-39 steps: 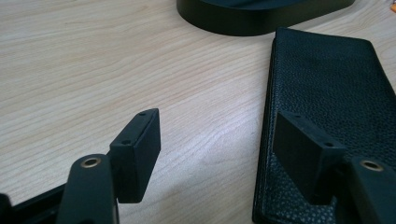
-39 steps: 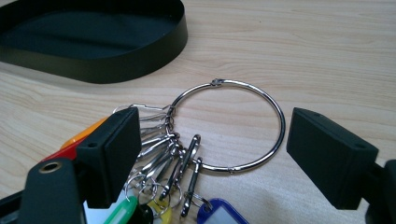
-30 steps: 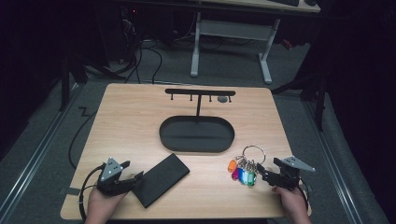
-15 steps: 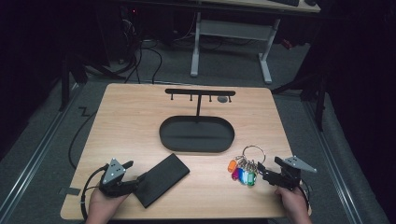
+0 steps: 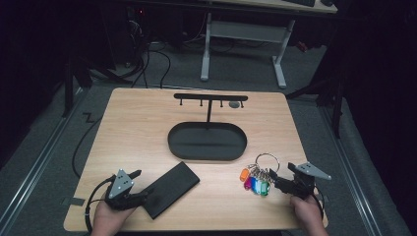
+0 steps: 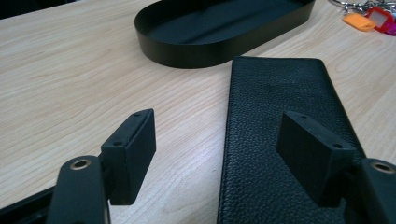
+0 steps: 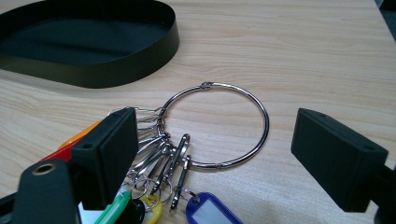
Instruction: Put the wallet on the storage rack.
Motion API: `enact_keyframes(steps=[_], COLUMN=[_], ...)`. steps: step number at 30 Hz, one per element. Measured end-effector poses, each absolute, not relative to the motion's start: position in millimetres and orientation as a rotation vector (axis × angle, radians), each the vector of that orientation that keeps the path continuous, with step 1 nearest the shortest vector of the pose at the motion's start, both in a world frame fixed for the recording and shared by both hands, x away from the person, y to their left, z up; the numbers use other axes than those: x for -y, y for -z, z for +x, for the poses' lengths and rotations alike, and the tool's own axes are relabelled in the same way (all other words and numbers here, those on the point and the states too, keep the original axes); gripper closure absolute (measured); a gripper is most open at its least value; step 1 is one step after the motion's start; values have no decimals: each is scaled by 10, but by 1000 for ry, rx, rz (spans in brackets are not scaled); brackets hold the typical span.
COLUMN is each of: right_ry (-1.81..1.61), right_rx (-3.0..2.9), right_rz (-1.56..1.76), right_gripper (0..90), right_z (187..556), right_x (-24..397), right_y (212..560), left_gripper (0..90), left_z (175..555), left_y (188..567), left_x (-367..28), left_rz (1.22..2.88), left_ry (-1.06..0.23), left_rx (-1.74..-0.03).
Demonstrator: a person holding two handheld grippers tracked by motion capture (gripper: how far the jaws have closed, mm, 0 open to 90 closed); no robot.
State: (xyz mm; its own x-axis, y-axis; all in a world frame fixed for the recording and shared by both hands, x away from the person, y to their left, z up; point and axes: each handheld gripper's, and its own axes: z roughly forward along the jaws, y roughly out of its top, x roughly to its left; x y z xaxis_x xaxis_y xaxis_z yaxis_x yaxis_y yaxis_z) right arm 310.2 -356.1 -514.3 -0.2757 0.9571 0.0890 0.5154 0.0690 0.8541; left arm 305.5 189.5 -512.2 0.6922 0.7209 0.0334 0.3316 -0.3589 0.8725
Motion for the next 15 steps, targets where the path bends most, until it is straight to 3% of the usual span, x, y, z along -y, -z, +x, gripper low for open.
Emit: enact_keyframes(steps=[15], right_ry=[-1106], right_rx=[-1861], right_rz=[1417], right_gripper=[150], right_z=[3098], right_x=[3500], right_y=[5166], left_gripper=[252], left_z=[2950], left_y=[5038], left_x=[-1689], left_rz=[2010], left_ry=[-498], left_rx=[-718])
